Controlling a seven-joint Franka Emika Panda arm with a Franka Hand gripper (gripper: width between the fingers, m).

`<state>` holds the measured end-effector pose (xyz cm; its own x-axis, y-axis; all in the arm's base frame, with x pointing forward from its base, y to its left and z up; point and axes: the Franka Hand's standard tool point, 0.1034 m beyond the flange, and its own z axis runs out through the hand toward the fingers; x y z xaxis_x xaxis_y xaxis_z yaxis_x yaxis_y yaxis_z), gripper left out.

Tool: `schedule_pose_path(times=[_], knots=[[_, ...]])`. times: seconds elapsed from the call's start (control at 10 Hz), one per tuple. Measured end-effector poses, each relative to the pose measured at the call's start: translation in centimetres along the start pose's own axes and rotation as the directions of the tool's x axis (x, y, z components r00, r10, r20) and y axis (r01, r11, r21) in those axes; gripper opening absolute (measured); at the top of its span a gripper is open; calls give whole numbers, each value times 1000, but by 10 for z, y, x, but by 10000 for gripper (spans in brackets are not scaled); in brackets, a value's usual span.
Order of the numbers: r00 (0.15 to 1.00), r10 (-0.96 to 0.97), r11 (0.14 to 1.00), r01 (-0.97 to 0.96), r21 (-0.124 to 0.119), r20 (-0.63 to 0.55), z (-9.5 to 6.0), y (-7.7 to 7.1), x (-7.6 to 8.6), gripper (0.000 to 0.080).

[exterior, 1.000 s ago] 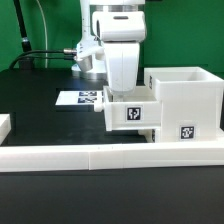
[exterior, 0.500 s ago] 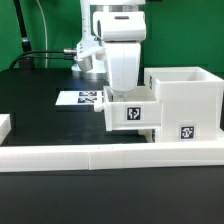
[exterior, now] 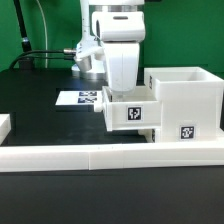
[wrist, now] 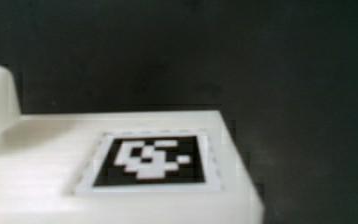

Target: Assemble drawer

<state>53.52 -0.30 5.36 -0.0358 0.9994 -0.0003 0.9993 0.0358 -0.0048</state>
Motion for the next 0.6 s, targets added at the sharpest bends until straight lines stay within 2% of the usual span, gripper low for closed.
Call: schedule_pose_path(times=[0.6], knots=[[1000, -25, 1000, 25, 0, 7, 0, 0, 1, 44]])
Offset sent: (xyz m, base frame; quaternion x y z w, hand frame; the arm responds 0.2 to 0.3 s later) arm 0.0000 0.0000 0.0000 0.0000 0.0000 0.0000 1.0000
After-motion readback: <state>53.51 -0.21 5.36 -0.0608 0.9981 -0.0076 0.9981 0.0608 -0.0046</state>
